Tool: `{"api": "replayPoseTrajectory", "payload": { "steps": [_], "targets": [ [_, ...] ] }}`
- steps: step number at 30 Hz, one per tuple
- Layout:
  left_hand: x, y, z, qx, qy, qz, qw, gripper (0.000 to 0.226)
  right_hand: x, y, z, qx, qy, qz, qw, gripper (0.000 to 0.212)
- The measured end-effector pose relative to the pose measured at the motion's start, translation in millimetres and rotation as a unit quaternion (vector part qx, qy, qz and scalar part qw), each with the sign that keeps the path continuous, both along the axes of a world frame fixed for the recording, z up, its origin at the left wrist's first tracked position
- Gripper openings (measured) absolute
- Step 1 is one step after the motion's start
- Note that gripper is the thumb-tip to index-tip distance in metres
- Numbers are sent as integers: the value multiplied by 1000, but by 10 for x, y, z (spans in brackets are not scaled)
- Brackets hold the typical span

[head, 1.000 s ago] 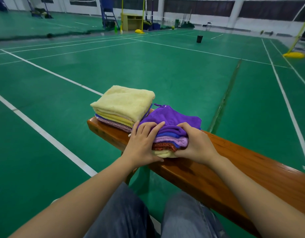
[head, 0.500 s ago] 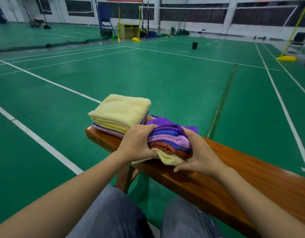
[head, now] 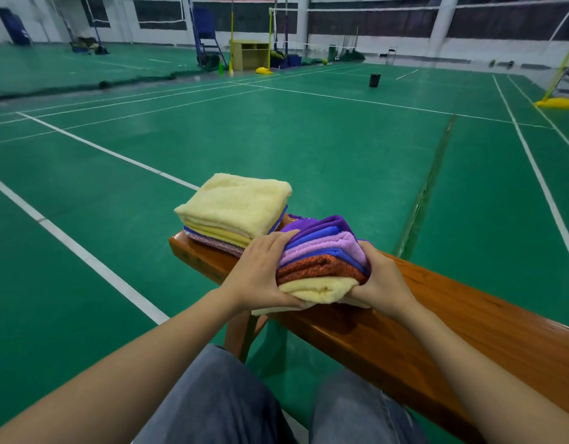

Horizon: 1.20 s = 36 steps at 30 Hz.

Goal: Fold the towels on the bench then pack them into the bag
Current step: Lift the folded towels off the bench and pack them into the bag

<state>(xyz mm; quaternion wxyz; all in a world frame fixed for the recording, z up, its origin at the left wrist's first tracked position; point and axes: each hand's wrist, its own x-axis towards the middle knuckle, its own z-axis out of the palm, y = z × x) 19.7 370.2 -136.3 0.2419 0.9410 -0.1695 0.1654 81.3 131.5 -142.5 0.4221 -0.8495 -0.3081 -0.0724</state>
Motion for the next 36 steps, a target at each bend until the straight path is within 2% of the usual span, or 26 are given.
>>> {"api": "replayPoseTrajectory", "payload": {
  "steps": [3, 9, 16, 19, 26, 28, 32, 36],
  "targets": [
    [-19, 86, -52, 30, -14, 14, 999, 107, 17, 6, 5, 1, 19, 7, 1000, 69],
    [-11, 65, 12, -37, -37, 33, 998, 79, 22, -2, 81, 14, 14, 25, 999, 59],
    [-97, 135, 383, -74, -68, 35, 994, 73, -87, 101, 600, 22, -21, 24, 999, 39],
    [-325, 269, 561, -85, -85, 46, 992, 71, -210, 272, 819, 9, -43, 43, 998, 40],
    [-1046, 966, 847, -50, -144, 150, 977, 60, -519, 1096, 1098, -12, -56, 128, 990, 50],
    [-1259, 1211, 877, -47, -143, 180, 972, 63, -621, 1409, 1135, -19, -66, 153, 986, 55],
    [-1662, 1693, 832, -55, -131, 230, 963, 64, -867, 2046, 1094, -8, -63, 201, 977, 44],
    [-1995, 2116, 621, -73, -91, 265, 957, 69, -1088, 2647, 866, -11, -39, 237, 971, 49]
  ]
}}
